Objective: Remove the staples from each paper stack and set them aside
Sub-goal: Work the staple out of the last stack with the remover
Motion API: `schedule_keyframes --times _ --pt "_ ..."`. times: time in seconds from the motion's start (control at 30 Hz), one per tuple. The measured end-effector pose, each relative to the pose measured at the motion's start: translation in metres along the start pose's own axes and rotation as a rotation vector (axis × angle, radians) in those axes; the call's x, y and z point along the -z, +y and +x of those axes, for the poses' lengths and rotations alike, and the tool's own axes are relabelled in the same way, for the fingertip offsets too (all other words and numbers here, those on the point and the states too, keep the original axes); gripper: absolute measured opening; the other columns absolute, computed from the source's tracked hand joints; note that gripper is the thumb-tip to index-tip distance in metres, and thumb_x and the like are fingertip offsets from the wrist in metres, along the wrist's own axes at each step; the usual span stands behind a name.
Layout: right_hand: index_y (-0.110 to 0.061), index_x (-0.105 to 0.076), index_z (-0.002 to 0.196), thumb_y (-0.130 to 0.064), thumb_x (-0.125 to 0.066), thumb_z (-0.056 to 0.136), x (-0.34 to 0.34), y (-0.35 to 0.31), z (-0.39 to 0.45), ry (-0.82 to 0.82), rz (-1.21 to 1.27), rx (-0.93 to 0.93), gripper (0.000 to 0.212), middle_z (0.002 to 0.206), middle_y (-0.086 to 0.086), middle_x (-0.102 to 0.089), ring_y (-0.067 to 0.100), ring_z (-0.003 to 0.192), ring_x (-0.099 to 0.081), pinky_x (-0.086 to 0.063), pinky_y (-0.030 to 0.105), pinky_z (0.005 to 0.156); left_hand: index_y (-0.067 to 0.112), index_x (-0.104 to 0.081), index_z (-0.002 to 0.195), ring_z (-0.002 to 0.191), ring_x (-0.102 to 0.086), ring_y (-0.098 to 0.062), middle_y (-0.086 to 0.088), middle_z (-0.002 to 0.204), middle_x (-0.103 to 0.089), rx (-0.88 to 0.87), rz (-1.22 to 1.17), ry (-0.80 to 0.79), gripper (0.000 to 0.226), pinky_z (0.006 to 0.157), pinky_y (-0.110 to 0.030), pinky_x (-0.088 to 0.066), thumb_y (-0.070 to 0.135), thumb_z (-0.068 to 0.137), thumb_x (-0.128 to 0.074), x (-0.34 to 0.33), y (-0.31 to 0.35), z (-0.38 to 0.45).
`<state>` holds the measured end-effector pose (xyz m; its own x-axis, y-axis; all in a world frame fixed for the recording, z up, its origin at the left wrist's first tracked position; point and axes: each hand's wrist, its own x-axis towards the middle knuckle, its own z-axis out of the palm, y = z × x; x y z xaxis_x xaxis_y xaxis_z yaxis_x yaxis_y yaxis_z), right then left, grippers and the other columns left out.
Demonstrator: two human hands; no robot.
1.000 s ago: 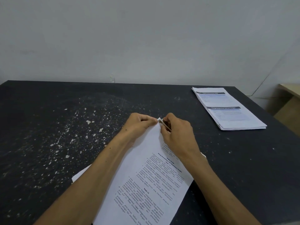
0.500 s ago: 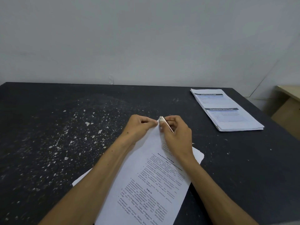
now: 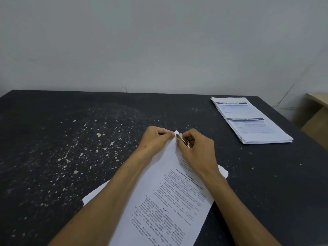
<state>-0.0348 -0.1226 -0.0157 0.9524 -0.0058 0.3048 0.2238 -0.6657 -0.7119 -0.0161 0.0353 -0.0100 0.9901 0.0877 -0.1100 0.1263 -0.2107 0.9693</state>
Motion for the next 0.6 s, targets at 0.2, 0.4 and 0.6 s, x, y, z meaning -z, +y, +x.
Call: schedule_keyframes --times 0.2,0.4,0.6 --pt "-0.017 -0.067 0.097 -0.030 -0.072 0.097 -0.003 0.000 0.004 -0.010 -0.037 -0.011 0.014 0.087 -0.006 -0.069 0.007 0.079 -0.065 -0.050 0.014 0.071 0.018 -0.083 0.096 0.094 -0.073 -0.013 0.005 0.093 -0.078 -0.048 0.023 0.006 0.011 0.083 -0.028 -0.057 0.022 0.095 -0.072 -0.001 -0.004 0.001" --pt "-0.015 -0.062 0.094 -0.032 -0.067 0.099 -0.007 -0.002 0.008 -0.039 -0.163 0.032 0.019 0.085 -0.003 -0.065 0.009 0.072 -0.059 -0.044 0.018 0.065 0.020 -0.083 0.094 0.092 -0.072 -0.008 0.008 0.090 -0.078 -0.079 0.038 0.032 0.009 0.080 -0.024 -0.055 0.020 0.093 -0.074 -0.003 -0.007 0.002" --pt "-0.016 -0.060 0.096 -0.035 -0.065 0.101 -0.012 -0.008 0.008 -0.018 -0.175 -0.023 0.021 0.086 -0.003 -0.063 0.008 0.072 -0.056 -0.041 0.020 0.069 0.026 -0.082 0.087 0.089 -0.071 -0.002 0.011 0.087 -0.078 -0.099 0.051 0.042 0.010 0.074 -0.015 -0.049 0.021 0.093 -0.075 -0.003 -0.008 0.002"
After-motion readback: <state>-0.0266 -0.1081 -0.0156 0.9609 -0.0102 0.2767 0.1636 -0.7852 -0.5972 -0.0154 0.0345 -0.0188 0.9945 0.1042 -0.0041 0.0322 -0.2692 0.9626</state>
